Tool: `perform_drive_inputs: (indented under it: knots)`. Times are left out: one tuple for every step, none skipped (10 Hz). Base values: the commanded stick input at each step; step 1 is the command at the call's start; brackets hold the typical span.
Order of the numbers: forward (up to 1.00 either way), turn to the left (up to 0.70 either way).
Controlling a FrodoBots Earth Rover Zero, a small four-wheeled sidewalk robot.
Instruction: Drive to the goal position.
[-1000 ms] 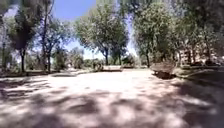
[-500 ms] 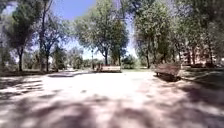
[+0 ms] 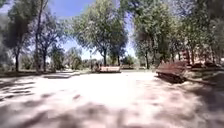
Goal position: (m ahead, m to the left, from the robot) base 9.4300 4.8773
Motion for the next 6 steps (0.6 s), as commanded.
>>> perform_drive_inputs:
  knots:
    - [0.85,0.0]
    - [0.85,0.0]
    - [0.85,0.0]
    - [0.85,0.0]
    - [0.85,0.0]
    - [0.85,0.0]
